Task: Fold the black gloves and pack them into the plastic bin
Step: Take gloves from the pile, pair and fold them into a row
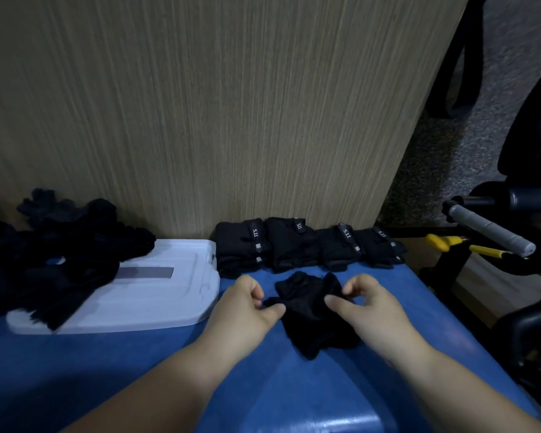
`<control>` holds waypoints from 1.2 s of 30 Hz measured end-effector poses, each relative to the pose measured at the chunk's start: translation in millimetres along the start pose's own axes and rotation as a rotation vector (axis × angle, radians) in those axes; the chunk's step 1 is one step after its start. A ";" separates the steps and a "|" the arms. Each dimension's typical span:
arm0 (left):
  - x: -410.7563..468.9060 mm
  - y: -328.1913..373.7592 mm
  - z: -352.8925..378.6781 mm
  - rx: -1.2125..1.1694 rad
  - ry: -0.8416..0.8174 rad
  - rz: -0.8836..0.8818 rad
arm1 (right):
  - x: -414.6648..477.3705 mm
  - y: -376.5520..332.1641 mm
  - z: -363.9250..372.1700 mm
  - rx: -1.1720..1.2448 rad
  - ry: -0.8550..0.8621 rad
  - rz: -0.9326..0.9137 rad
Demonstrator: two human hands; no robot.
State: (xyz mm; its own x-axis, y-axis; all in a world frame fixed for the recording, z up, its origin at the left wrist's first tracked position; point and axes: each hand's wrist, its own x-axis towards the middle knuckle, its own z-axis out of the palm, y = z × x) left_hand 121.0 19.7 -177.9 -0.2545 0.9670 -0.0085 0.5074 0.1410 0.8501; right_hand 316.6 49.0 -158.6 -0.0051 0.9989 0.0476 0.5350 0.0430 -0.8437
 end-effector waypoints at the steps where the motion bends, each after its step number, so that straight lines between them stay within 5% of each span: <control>1: -1.2 0.7 0.8 0.054 0.016 0.035 | 1.3 1.5 0.3 -0.015 -0.002 0.029; 9: -0.2 4.0 4.5 -0.170 -0.028 0.002 | -1.5 -1.3 5.7 0.259 -0.217 0.258; 16: 4.2 3.3 9.2 -0.536 -0.075 -0.185 | -9.4 -5.9 16.1 0.599 -0.396 0.107; 24: 5.3 2.8 8.0 -0.517 -0.047 -0.003 | -6.1 -2.3 16.1 0.677 -0.435 0.064; 27: 4.1 0.9 8.8 -0.284 -0.006 0.106 | -3.2 0.9 16.0 0.507 -0.366 0.047; 32: 0.9 -6.5 10.7 0.201 0.063 0.267 | 2.8 9.1 13.4 -0.290 -0.101 -0.200; 36: -0.3 -8.3 9.5 0.384 0.117 0.351 | 5.3 14.5 13.4 -0.489 -0.004 -0.417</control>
State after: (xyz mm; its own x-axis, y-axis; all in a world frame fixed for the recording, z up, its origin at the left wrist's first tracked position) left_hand 124.7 20.3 -189.9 -0.0942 0.9430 0.3192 0.8376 -0.0983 0.5374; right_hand 312.9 55.2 -177.7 -0.2986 0.9003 0.3167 0.8111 0.4142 -0.4129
